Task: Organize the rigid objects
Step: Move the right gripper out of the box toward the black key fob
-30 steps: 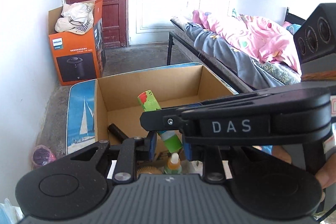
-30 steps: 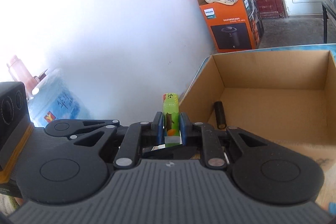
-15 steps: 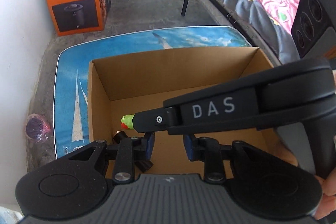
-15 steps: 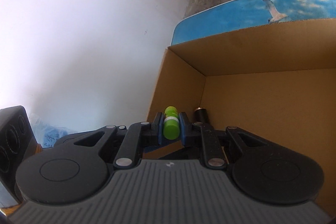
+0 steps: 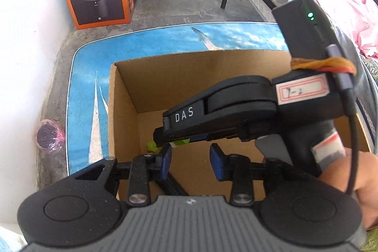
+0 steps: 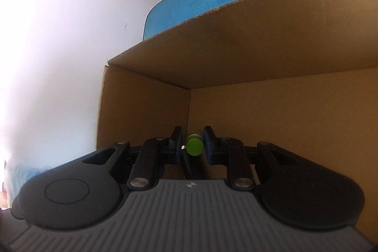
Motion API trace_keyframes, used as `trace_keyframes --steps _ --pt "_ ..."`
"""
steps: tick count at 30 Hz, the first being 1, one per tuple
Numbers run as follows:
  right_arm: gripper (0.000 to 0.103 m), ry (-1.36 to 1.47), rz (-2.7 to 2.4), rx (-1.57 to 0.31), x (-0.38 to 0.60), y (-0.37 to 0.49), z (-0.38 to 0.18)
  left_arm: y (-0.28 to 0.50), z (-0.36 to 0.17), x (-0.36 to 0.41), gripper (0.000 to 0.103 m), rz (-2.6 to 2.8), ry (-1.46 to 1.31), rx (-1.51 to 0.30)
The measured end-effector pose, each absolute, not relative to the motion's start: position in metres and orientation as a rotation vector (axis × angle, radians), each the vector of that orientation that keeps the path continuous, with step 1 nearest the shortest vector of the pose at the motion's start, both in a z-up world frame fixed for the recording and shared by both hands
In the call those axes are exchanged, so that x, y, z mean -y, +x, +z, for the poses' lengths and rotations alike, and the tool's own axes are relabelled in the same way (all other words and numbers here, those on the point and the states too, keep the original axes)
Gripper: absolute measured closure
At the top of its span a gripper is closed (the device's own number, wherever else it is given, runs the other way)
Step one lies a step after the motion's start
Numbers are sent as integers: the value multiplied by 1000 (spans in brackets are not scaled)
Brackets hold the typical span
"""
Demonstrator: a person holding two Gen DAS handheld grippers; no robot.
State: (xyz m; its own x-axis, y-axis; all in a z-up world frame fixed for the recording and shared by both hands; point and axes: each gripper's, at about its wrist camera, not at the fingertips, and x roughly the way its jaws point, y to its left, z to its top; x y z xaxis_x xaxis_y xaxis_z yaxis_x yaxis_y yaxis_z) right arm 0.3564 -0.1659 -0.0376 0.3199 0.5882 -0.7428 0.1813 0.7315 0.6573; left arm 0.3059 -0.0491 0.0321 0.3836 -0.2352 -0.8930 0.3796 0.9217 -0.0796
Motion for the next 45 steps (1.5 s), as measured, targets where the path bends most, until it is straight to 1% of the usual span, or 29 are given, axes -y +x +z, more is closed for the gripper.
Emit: trace_keyframes --steps 1,2,3,4,7,12,16,22,26,30,33,36,38,40,42,44,45 --pt "73 737 297 -1240 165 355 -35 304 34 47 66 -394 139 -1106" --pt "71 727 293 -1235 165 354 -32 302 36 45 66 -395 134 -1102" --pt "67 721 288 -1229 165 353 -29 300 38 43 64 -396 130 -1097" --pt "61 719 284 -1220 167 351 -26 298 41 42 59 -399 123 -1091" --pt "55 696 268 -1186 171 347 -14 289 50 37 57 -405 104 -1066" --pt "53 718 238 -1132 183 337 7 267 71 27 53 -422 75 -1022" --pt "53 742 287 -1066 194 308 36 241 91 19 46 -452 58 -970" --pt "53 720 413 -878 215 208 100 181 107 9 31 -519 92 -876" --pt "52 674 431 -759 235 121 116 136 93 9 29 -562 93 -843" --pt "52 660 352 -731 248 56 96 97 64 21 25 -587 116 -821" --pt "52 658 259 -764 250 28 63 76 39 39 21 -584 158 -822" --pt "52 692 199 -822 247 17 19 62 12 60 21 -593 200 -847" --pt "56 723 184 -860 242 17 -3 57 -3 74 22 -606 222 -865" --pt "60 751 188 -885 242 17 -16 57 -11 88 25 -606 250 -880" --pt "63 769 201 -904 242 20 -25 57 -19 101 26 -615 276 -887" --pt "64 790 208 -916 244 23 -30 62 -25 111 29 -610 301 -902" --pt "64 804 211 -921 246 24 -32 65 -28 115 33 -605 313 -911"
